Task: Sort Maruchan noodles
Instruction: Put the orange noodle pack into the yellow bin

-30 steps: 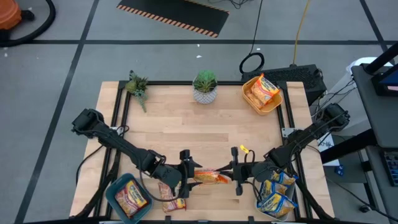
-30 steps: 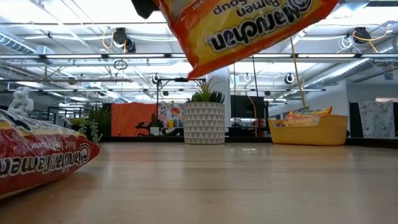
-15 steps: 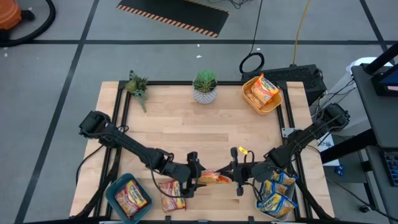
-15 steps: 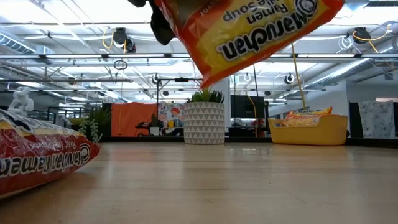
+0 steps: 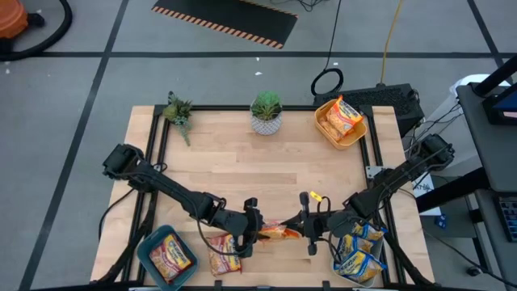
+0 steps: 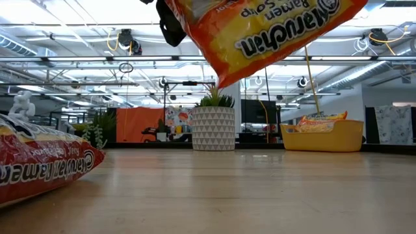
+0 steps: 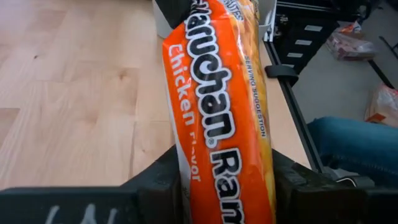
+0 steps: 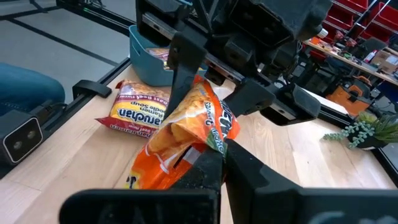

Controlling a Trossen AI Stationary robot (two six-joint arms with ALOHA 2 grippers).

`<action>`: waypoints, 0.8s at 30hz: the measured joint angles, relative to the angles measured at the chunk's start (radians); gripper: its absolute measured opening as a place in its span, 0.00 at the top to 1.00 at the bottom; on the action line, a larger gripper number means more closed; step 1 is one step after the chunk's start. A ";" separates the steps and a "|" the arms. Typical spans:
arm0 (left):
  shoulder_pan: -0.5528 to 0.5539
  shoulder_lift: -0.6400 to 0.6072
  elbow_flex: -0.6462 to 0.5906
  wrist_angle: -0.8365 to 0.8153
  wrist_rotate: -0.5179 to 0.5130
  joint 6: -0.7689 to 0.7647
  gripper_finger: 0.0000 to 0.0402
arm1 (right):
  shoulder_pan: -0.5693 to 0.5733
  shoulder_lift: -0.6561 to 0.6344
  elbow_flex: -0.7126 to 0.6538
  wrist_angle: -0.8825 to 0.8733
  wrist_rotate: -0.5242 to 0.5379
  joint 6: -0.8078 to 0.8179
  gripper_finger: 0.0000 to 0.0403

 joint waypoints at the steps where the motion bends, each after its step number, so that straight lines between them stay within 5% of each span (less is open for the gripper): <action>1: 0.000 0.000 0.000 0.000 -0.002 -0.001 0.67 | 0.000 0.000 0.000 0.000 -0.001 0.000 1.00; 15: -0.002 -0.001 0.000 0.012 -0.002 0.029 0.66 | 0.003 -0.014 0.000 0.021 0.032 0.032 0.88; 24: -0.027 -0.002 0.000 0.078 -0.048 0.178 0.66 | 0.008 -0.167 0.000 -0.056 0.040 0.449 0.65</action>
